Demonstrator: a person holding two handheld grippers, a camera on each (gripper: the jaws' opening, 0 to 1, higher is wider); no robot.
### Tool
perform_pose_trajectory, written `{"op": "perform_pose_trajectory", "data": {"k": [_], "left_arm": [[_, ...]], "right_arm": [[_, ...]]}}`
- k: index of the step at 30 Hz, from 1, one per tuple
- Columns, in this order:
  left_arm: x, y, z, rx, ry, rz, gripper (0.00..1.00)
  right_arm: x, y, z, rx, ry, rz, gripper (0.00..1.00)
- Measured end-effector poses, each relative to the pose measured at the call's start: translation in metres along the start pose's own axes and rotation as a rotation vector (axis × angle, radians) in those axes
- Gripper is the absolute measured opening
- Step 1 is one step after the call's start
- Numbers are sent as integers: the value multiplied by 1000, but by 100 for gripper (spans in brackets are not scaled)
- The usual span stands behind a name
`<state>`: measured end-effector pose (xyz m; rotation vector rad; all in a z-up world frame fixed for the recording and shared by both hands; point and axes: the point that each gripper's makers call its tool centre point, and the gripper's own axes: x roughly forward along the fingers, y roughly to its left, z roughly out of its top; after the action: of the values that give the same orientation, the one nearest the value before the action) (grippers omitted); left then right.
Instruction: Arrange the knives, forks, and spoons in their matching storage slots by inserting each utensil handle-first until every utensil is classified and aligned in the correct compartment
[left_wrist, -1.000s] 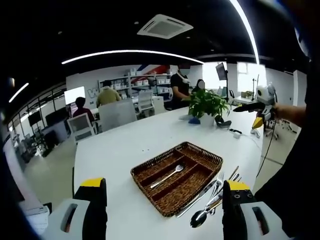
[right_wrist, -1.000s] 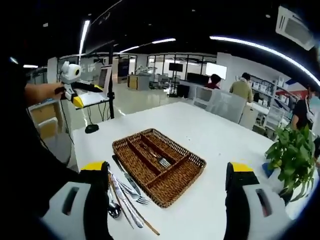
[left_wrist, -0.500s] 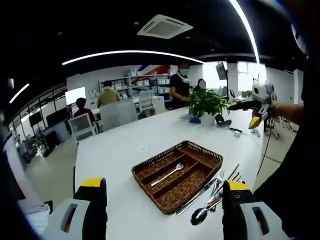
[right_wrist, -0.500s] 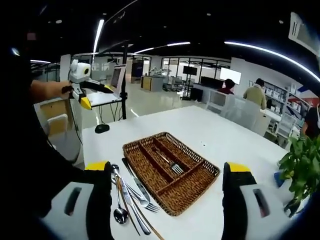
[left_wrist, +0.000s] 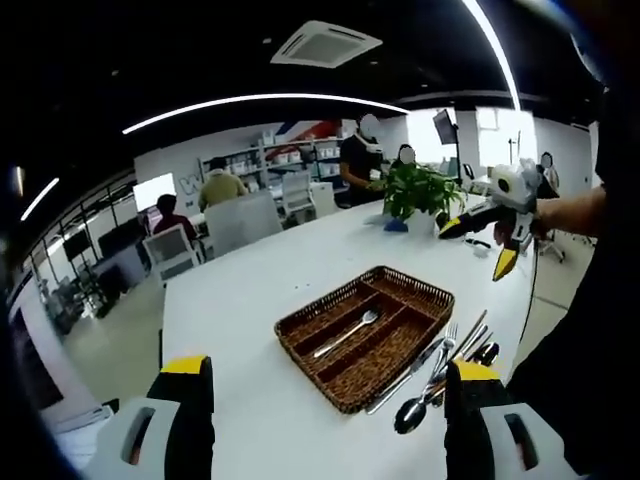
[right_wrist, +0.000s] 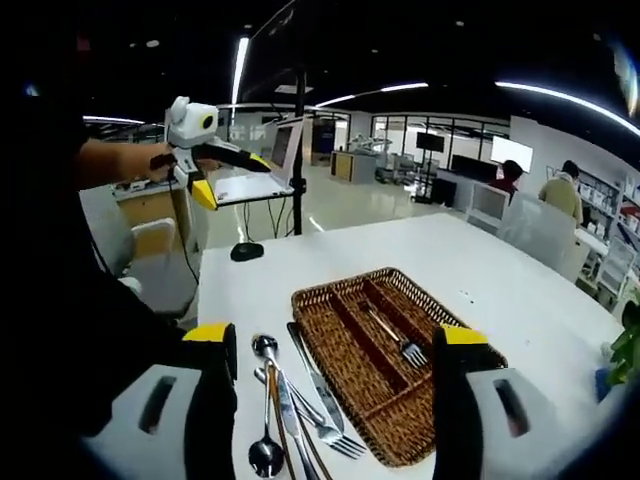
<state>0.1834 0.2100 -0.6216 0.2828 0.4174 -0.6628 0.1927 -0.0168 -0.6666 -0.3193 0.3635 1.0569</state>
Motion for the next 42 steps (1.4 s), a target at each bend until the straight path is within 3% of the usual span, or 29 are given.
{"op": "perform_pose_trajectory", "data": {"k": [6, 9, 13, 19, 23, 26, 29, 31, 35, 38, 40, 42], "left_arm": [[5, 1, 1, -7, -5, -31, 100], [5, 2, 4, 4, -27, -21, 100], [4, 3, -4, -24, -22, -13, 100], [-2, 7, -14, -56, -19, 15, 100], [-4, 9, -19, -61, -11, 32, 100], [-9, 10, -17, -74, -29, 41, 100], [-9, 14, -20, -80, -26, 49, 100], [-8, 16, -21, -83, -24, 49, 100], [-8, 21, -23, -69, -15, 36, 100], [-9, 27, -26, -89, -25, 43, 100], [-8, 29, -30, -109, -20, 43, 100], [-7, 28, -31, -105, -19, 32, 100]], "right_arm": [[26, 18, -20, 3, 39, 64, 70], [44, 27, -42, -44, 90, 84, 73], [53, 35, -46, -47, 87, 106, 68], [67, 41, -58, -11, 49, 124, 71], [73, 48, -64, 0, 44, 145, 59], [80, 53, -73, 0, 53, 167, 57], [91, 66, -97, -40, 123, 223, 48], [99, 69, -105, -58, 135, 230, 43], [106, 75, -120, -72, 191, 244, 38], [109, 80, -121, -63, 200, 253, 34], [111, 79, -130, -103, 236, 246, 26], [113, 80, -134, -110, 262, 247, 25]]}}
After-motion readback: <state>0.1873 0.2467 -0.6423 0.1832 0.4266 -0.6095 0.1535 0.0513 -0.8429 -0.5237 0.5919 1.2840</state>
